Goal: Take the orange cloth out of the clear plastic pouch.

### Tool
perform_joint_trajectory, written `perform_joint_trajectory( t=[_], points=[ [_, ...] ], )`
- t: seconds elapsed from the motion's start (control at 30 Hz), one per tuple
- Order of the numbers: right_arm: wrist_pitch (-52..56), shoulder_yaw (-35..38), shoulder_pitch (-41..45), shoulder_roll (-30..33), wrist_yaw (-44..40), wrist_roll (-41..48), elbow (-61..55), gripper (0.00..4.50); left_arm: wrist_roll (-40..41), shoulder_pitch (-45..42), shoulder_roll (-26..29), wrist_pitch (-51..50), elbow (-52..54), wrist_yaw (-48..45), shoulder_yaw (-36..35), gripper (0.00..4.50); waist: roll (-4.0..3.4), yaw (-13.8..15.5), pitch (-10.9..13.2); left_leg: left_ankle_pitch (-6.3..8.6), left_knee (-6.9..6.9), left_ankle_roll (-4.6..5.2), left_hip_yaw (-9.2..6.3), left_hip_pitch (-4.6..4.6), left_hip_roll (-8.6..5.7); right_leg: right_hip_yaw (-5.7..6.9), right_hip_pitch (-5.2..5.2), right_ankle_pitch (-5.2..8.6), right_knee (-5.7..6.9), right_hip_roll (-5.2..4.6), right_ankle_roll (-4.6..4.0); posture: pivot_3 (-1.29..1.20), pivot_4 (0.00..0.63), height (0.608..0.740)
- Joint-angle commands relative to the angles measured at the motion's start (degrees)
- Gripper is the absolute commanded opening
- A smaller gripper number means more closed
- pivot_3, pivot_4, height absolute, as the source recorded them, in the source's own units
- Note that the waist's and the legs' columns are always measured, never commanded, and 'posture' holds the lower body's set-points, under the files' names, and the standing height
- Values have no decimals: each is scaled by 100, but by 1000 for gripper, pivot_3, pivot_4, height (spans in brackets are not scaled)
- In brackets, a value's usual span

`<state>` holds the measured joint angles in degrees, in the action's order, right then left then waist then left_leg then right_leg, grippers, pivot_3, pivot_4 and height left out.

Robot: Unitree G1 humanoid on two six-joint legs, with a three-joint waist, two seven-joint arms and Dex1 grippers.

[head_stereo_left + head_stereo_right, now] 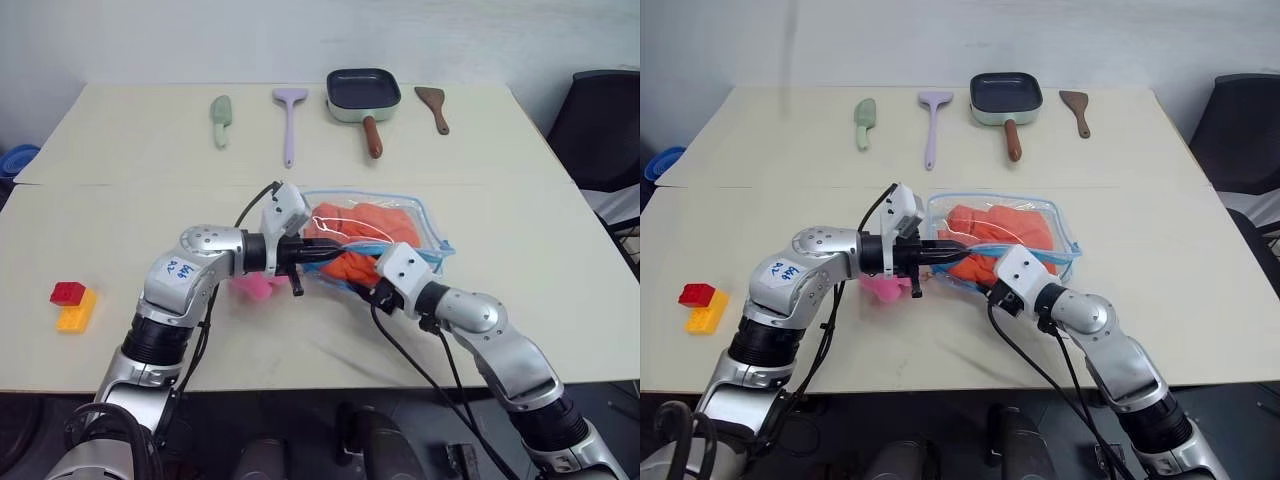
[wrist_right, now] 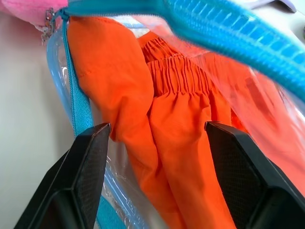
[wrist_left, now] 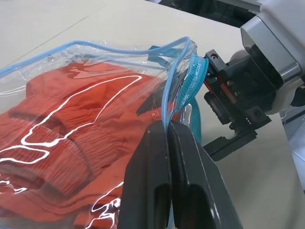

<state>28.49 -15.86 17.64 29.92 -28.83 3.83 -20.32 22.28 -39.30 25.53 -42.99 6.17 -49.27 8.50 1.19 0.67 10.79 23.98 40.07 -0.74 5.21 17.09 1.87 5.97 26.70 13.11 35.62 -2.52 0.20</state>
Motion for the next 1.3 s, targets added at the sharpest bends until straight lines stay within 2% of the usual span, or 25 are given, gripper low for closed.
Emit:
perform_joint_trajectory(
  t=[0.03, 0.23, 0.47, 0.57, 0.83, 0.93, 1.0, 1.07, 1.3],
  points=[
    [-356, -197, 39, 112, -15, -485, 282, 3273, 78, -213, -52, 77, 125, 22, -75, 0, 0, 0, 0, 0, 0, 0, 0, 0, 0, 0, 0, 0, 0, 0, 0, 0, 150, 740],
    [-574, -319, 211, 1, 244, -1111, 845, 3273, 92, -257, -52, 64, 144, 4, -70, 0, 0, -46, 0, 0, -1, 0, 0, -2, 0, -3, 0, 0, 1, 0, 0, 0, 150, 740],
    [-453, -129, 273, -224, 579, -1412, 1346, 3273, 116, -263, -36, 46, 146, -14, -86, 0, 0, -58, 0, 0, 0, 0, -4, -3, 0, -3, -1, 0, 2, -3, 0, 0, 150, 740],
    [-466, -67, 238, -339, 591, -1338, 1470, 2662, 108, -272, -44, 57, 109, -1, -97, 0, 0, -58, 0, 0, 0, 0, -5, -4, 0, -3, -3, 0, 2, -4, 0, 0, 150, 740],
    [-325, 80, 49, -261, 138, -1057, 987, 24, -107, -255, -19, 340, -70, 51, -36, 0, 0, -53, 0, 0, -1, 0, -7, -3, 0, -2, -3, 0, 1, -5, 0, 0, 150, 740],
    [-970, 65, -181, 134, -633, -743, 343, 24, -212, -257, -41, 420, -200, 172, -53, 0, 0, -53, 0, 0, 0, 0, -7, -3, -1, -1, -3, 0, 1, -5, 1, 0, 150, 740],
    [-1987, -92, -509, 836, -1551, -558, -189, 24, -280, -275, -53, 472, -327, 242, -70, 0, -5, -38, 3, 0, -1, 1, -9, 0, -1, 1, -2, 0, -3, -3, 1, 0, 150, 740],
    [-2545, -142, -800, 1484, -2170, -522, -424, 24, -329, -295, -55, 531, -427, 254, -81, 0, -4, -42, 2, 1, -9, 2, -11, 0, -4, 1, -3, 0, -11, 3, 5, 0, 150, 740],
    [-2702, 820, -1714, 2598, -3172, 389, -892, 24, -630, -384, -33, 897, -858, 299, -21, 0, -2, -37, 3, 2, -6, 3, -4, -9, -4, -1, -10, -1, -25, 1, 7, 0, 150, 740]
  ],
)
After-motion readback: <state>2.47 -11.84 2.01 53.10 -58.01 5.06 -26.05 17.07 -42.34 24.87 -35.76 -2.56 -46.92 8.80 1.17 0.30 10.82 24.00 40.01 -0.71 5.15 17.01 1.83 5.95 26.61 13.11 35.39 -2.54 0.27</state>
